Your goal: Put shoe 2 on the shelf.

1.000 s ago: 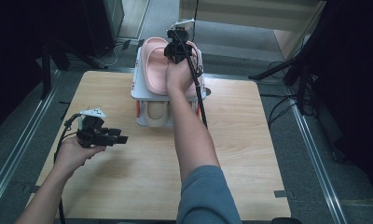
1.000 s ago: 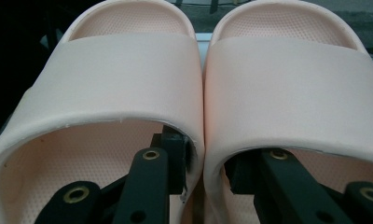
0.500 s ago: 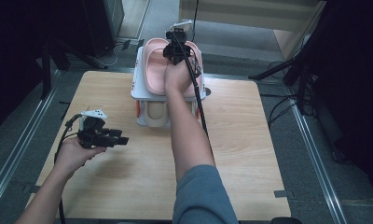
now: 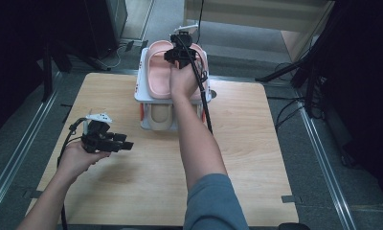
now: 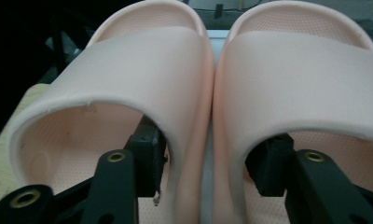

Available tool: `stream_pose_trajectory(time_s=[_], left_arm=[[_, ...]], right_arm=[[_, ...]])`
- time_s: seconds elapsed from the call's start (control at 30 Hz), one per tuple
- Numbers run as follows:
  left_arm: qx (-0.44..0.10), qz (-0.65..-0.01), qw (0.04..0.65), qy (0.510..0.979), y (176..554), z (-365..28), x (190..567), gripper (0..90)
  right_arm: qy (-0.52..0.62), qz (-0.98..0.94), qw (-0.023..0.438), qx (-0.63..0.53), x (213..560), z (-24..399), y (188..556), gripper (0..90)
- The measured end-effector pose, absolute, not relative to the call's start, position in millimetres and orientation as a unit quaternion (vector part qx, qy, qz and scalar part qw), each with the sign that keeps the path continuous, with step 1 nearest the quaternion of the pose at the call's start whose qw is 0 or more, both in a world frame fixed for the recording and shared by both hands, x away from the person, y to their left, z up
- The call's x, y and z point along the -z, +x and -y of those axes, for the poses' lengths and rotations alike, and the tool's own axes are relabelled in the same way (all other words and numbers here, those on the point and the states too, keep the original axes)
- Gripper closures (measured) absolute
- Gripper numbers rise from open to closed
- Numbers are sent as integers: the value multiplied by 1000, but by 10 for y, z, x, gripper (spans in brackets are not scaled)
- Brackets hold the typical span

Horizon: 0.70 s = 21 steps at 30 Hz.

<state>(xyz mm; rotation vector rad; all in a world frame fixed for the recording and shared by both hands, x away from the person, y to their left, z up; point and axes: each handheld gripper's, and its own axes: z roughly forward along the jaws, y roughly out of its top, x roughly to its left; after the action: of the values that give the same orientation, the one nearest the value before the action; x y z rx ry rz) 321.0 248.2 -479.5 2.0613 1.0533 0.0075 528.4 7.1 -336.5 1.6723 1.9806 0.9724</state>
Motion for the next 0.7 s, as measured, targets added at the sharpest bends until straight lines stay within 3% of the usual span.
stream_pose_trajectory(time_s=[0.7], left_arm=[[-2, -414, 394, 820, 3210, -2464, 4813, 448]], right_arm=[[536, -738, 172, -372, 3394, 151, 4923, 490]])
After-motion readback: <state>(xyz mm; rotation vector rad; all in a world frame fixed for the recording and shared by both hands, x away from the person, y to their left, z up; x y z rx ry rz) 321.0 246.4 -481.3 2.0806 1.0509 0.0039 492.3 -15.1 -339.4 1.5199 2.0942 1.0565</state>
